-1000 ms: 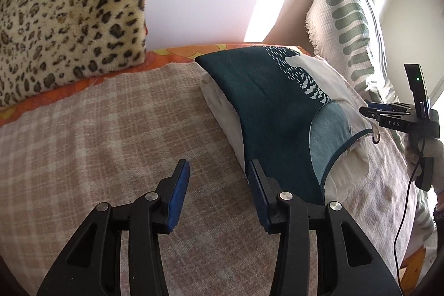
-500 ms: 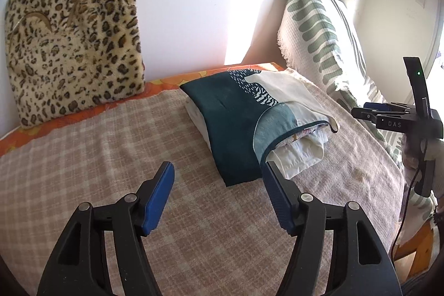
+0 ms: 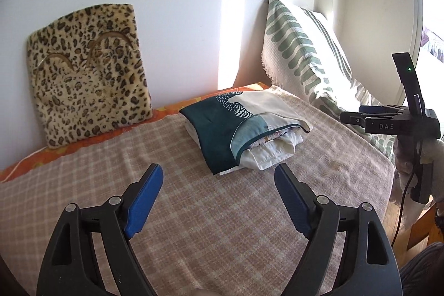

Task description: Fold small clothes

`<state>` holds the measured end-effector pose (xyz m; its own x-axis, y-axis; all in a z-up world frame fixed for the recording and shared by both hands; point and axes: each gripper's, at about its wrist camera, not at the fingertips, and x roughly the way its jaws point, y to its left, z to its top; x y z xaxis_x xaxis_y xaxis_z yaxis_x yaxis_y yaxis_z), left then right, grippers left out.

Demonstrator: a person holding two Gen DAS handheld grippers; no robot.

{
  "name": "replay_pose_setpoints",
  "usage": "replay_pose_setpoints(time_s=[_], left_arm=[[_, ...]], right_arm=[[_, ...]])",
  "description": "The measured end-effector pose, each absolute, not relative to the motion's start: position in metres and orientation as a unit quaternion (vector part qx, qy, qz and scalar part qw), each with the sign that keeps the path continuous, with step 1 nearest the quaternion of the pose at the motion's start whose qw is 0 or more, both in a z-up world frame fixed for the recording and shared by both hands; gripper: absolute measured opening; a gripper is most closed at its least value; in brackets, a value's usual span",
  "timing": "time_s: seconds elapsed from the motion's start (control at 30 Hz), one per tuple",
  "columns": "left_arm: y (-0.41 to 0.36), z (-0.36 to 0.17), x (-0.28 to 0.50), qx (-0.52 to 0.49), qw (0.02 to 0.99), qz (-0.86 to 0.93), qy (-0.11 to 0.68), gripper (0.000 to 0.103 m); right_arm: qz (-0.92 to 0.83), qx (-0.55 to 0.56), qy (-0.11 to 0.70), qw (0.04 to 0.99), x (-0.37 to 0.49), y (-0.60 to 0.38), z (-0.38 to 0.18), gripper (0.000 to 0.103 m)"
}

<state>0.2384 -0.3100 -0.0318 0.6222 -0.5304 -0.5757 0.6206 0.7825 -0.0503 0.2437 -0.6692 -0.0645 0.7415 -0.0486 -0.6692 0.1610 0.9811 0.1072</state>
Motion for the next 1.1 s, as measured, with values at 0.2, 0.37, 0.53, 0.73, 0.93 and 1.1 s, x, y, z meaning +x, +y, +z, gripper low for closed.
replay_pose_setpoints(time_s=[0.2,0.37,0.53,0.73,0.93,1.1], left_arm=[[-0.299,-0.024,0.216,0.095,0.904,-0.314,0.272,0.084],[-0.292,-0.021,0.202,0.101,0.906,-0.312,0.269,0.085],[-0.286,-0.019,0.188,0.109,0.909,-0.308,0.259,0.102],[-0.281,-0.025,0.181,0.123,0.91,-0.297,0.26,0.103],[-0.273,-0.033,0.178,0.104,0.907,-0.304,0.272,0.102],[-0.272,-0.033,0.175,0.103,0.907,-0.306,0.269,0.102]], right_arm=[[-0.059,0.084,0.342,0.934,0.225,-0.654,-0.061,0.089],[-0.065,0.091,0.332,0.937,0.212,-0.642,-0.062,0.092],[-0.069,0.097,0.328,0.937,0.202,-0.633,-0.066,0.093],[-0.088,0.113,0.311,0.939,0.19,-0.626,-0.07,0.102],[-0.098,0.112,0.308,0.94,0.189,-0.621,-0.078,0.103],[-0.104,0.121,0.3,0.94,0.19,-0.62,-0.083,0.103]])
